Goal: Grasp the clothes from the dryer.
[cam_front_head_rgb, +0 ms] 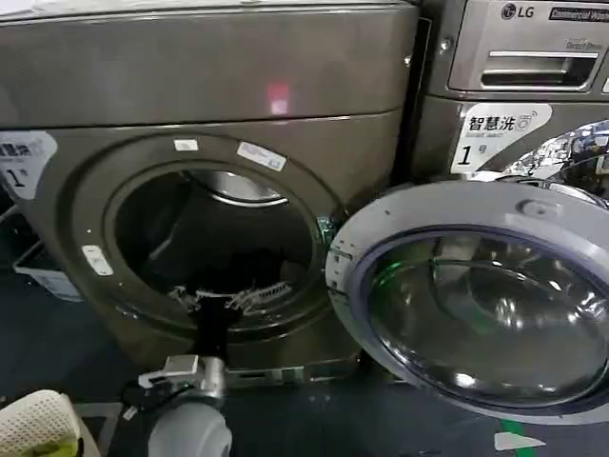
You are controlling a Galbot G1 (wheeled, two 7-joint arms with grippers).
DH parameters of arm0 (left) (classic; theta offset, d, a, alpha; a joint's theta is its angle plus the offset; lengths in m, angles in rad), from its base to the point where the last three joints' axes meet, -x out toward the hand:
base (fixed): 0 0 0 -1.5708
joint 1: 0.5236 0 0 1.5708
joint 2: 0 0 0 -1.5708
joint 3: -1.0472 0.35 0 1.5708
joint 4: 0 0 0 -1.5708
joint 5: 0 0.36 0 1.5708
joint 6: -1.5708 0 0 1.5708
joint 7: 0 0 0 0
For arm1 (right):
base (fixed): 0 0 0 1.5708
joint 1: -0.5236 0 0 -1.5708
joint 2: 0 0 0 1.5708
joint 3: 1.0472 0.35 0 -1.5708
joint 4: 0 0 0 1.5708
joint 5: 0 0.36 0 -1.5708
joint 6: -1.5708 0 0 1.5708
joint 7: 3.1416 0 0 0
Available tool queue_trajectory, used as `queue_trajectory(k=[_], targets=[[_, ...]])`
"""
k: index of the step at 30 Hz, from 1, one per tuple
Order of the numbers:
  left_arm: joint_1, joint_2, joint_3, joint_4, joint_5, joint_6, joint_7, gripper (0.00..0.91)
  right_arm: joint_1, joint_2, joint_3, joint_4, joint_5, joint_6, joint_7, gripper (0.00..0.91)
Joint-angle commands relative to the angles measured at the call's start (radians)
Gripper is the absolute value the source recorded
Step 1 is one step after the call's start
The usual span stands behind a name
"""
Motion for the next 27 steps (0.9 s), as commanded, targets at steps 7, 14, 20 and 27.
queue_trajectory(k=[7, 14, 20, 27], targets=[[-0.468, -0.039, 0.006, 0.489, -0.018, 0.010, 0.047, 0.907, -0.029, -0.040, 0.077, -0.054, -0.070, 0.018, -0.009, 0.907], [-0.757, -0.042, 0.021, 0.867, -0.024, 0.109, 0.218, 0.907, -0.024, -0.040, 0.077, -0.066, -0.062, 0.015, -0.005, 0.907], [-0.999, 0.030, 0.087, 1.173, 0.164, 0.134, 0.655, 0.907, -0.011, -0.043, 0.069, -0.073, -0.061, 0.015, -0.006, 0.907], [-1.293, 0.055, 0.284, 1.569, 0.463, -0.099, 1.000, 0.907, 0.010, -0.041, 0.048, -0.073, -0.061, 0.016, -0.008, 0.907]])
